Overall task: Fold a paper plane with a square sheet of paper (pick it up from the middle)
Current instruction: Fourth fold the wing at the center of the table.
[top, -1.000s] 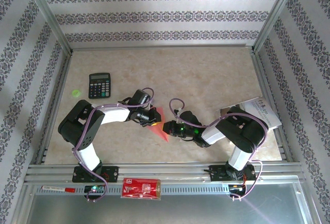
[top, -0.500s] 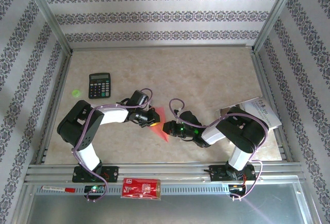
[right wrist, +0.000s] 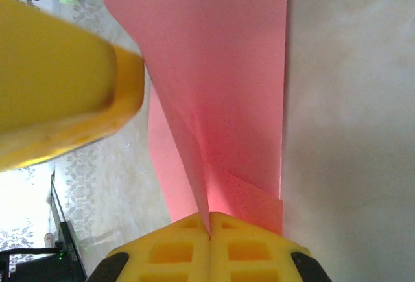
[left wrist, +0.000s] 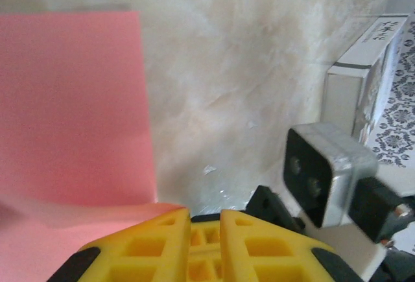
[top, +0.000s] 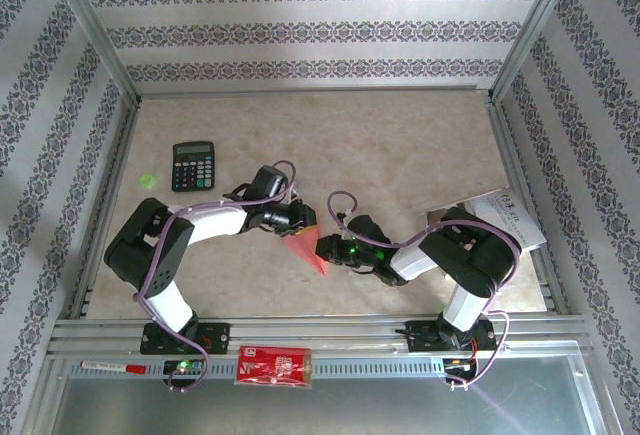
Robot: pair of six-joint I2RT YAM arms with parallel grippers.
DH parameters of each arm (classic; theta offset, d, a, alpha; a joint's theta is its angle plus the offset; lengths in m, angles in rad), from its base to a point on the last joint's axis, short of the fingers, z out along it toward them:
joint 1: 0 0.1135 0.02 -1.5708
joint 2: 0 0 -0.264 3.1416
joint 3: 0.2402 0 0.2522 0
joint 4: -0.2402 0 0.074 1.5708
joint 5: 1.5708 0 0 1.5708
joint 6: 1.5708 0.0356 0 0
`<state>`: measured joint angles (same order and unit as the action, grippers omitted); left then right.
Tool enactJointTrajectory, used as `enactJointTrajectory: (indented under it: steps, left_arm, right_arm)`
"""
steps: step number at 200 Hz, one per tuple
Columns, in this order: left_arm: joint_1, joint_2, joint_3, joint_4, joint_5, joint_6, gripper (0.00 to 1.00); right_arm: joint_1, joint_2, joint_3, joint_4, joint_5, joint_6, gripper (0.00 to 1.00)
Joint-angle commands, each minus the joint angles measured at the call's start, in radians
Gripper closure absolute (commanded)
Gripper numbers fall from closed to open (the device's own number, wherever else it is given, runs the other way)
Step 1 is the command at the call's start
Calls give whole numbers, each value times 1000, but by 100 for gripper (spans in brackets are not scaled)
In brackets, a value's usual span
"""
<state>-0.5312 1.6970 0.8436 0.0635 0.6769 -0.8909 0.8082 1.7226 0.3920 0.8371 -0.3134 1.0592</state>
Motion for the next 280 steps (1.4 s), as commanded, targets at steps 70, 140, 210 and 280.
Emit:
enactJointTrajectory:
  steps: [70,140,210,280]
  left_arm:
    - [-14,73,33,40,1,-3,80]
    - [3,-4,-28,108,22,-28,71]
    - [10,-113,-113,58,-14,-36,75]
    - [10,39,-33,78,33,-15,88]
  right_arm:
    - [12,24,3,-132,24,-32,100]
    - [8,33,-4,-130,27,-28,100]
    - [5,46,-3,-120,21,-23,100]
    - [3,53,-1,-116,17,-25,100]
